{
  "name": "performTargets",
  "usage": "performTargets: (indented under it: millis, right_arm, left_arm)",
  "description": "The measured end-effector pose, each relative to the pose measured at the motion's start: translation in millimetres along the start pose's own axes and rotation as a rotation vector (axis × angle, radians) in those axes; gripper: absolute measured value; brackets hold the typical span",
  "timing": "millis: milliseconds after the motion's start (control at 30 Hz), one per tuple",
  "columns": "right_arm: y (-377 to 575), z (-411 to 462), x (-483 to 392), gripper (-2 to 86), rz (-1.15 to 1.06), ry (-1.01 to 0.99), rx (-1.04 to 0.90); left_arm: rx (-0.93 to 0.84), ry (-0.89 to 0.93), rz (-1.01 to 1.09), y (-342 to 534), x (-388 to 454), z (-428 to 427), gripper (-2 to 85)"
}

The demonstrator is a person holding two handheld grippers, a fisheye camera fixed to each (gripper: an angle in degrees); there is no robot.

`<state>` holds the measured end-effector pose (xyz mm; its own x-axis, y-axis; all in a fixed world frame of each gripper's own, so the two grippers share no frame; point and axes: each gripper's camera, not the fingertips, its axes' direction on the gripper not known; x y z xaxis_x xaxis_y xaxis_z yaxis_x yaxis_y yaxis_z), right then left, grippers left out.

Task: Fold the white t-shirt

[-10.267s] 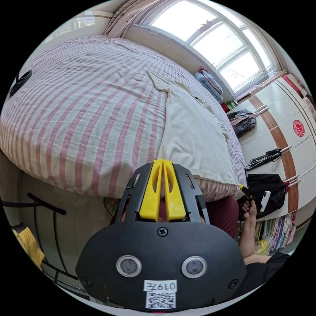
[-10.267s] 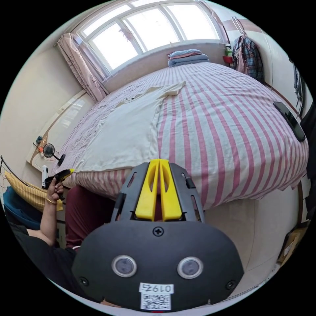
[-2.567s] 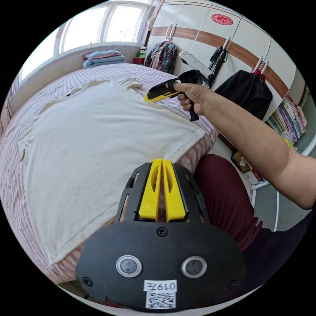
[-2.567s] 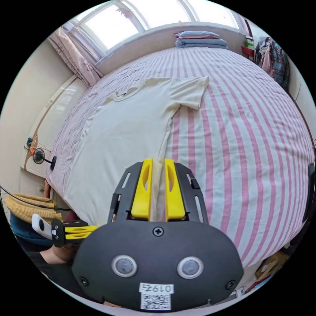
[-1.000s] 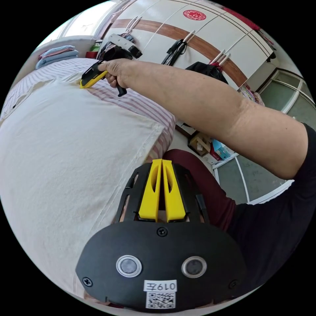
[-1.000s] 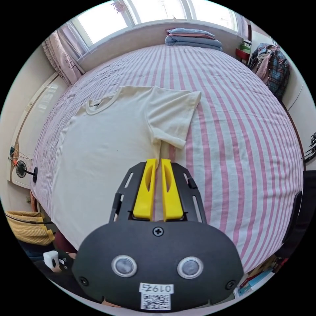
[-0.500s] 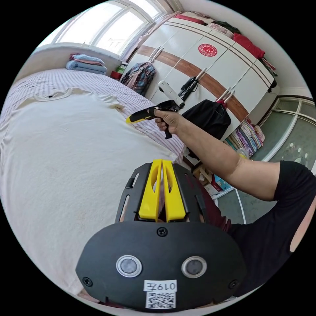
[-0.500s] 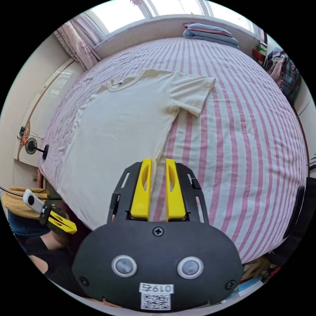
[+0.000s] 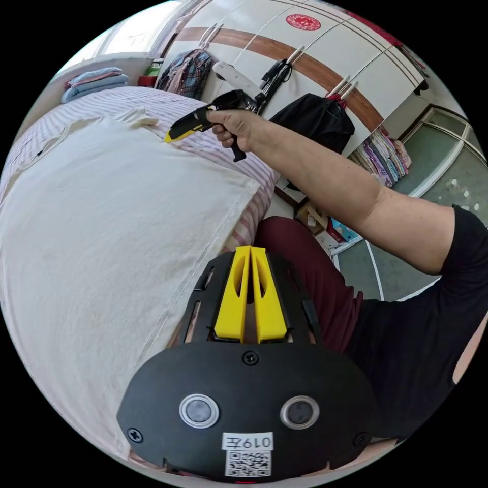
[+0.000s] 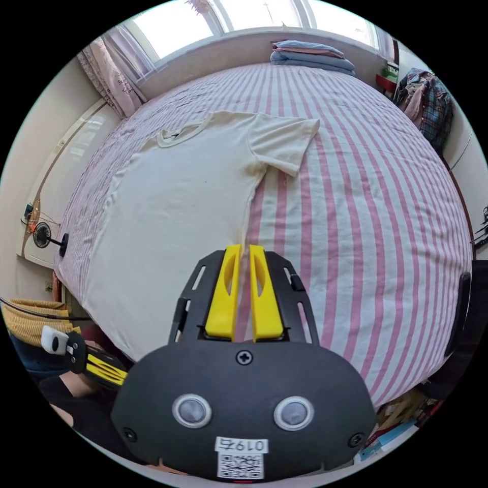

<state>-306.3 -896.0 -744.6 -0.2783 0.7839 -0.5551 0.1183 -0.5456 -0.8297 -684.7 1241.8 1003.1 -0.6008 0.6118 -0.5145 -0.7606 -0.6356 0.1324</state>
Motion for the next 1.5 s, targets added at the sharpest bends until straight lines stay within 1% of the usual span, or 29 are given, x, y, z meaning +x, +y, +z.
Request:
performTargets:
  millis: [67,133,167,233,267,300,333,367,433,500,567,633,767,800,867,933,1067,1200,1267,1300,1333,1367,1400,1467,1500]
  right_arm:
    - [14.7,-24.6,-17.5,3.4,-0.061,0.022,0.065]
    - [46.6,-59.6,-53.0,3.9,-0.21,0.021,0.156]
    - [56.8,-67.1,-64.2,4.0,-0.266,0.004,0.172]
    - [104.7,-90.6,-113.1,4.8,-0.515,-0.087,0.196]
    - [117.9,-95.0,-125.2,5.1,-0.573,-0.1,0.2]
    - [144.2,-101.4,-148.3,5.7,-0.679,-0.1,0.203]
    - [169.6,-104.7,-168.3,6.2,-0.766,-0.08,0.207]
    - [181.3,-105.3,-177.0,6.3,-0.804,-0.067,0.207]
    - [219.9,-100.4,-206.3,6.4,-0.933,0.023,0.173]
    - [237.5,-96.1,-221.1,6.4,-0.981,0.092,0.152]
    - [243.5,-96.7,-227.7,6.5,-0.98,0.105,0.149]
    - [239.4,-100.1,-230.1,6.7,-0.949,0.068,0.129]
    - [237.2,-89.8,-236.6,5.6,-0.947,0.148,0.076]
    - [237.5,-87.4,-237.8,4.0,-0.946,0.17,0.072]
    - [238.0,-90.4,-238.2,1.5,-0.938,0.184,0.09]
    - [235.8,-95.0,-236.4,-0.2,-0.928,0.164,0.067]
    - [238.9,-97.0,-231.9,-0.3,-0.933,0.169,0.064]
    - [233.0,-97.4,-223.2,2.3,-0.916,0.155,0.062]
    - [227.5,-106.0,-219.1,4.5,-0.904,0.138,0.06]
    - [224.3,-115.4,-215.8,5.3,-0.892,0.133,0.088]
    - [219.2,-127.4,-210.9,6.6,-0.871,0.107,0.136]
    - [215.1,-133.8,-207.7,7.2,-0.855,0.085,0.16]
    - [203.4,-146.3,-199.7,8.2,-0.814,0.027,0.206]
    - [182.0,-164.9,-186.0,8.7,-0.767,-0.08,0.278]
    - [166.4,-176.8,-175.4,8.2,-0.739,-0.172,0.343]
  left_arm:
    - [0.101,-0.11,0.01,8.9,4.8,-27.5,0.9]
    - [0.14,-0.199,0.067,16.0,16.1,-44.0,1.0]
    - [0.135,-0.248,0.113,20.0,24.6,-49.8,1.0]
    - [0.094,-0.326,0.182,25.8,35.9,-50.9,1.0]
    - [0.055,-0.385,0.212,29.1,40.7,-47.6,1.0]
    - [0.032,-0.413,0.225,30.5,42.6,-45.1,1.0]
    - [-0.012,-0.464,0.253,33.2,46.1,-40.1,1.0]
    - [-0.046,-0.518,0.28,36.5,49.4,-35.6,1.0]
    - [-0.08,-0.598,0.315,42.3,52.2,-30.8,1.0]
    - [-0.098,-0.638,0.328,47.6,51.4,-30.5,1.0]
    - [-0.109,-0.567,0.313,53.6,42.8,-37.0,1.2]
    - [-0.113,-0.514,0.288,57.9,32.4,-43.7,1.3]
    - [-0.128,-0.514,0.232,68.4,5.9,-55.7,1.2]
    - [-0.127,-0.513,0.229,69.8,2.9,-57.9,1.2]
    - [-0.117,-0.49,0.198,75.8,-11.9,-70.0,0.9]
    - [-0.112,-0.464,0.179,80.3,-24.2,-80.7,0.7]
    - [-0.126,-0.418,0.167,90.7,-53.7,-105.1,0.7]
    - [-0.101,-0.362,0.146,101.6,-84.8,-138.5,0.8]
    - [-0.009,-0.299,0.137,113.8,-106.0,-181.0,0.9]
    - [0.029,-0.278,0.129,117.9,-112.6,-194.5,0.9]
    - [0.116,-0.238,0.106,127.3,-127.7,-223.5,0.9]
    - [0.206,-0.22,0.056,138.3,-146.2,-253.8,0.9]
    - [0.252,-0.216,0.018,144.7,-157.2,-269.9,1.0]
    - [0.459,-0.185,-0.182,177.0,-211.6,-335.9,1.1]
    - [0.519,-0.168,-0.243,187.4,-227.7,-352.1,1.1]
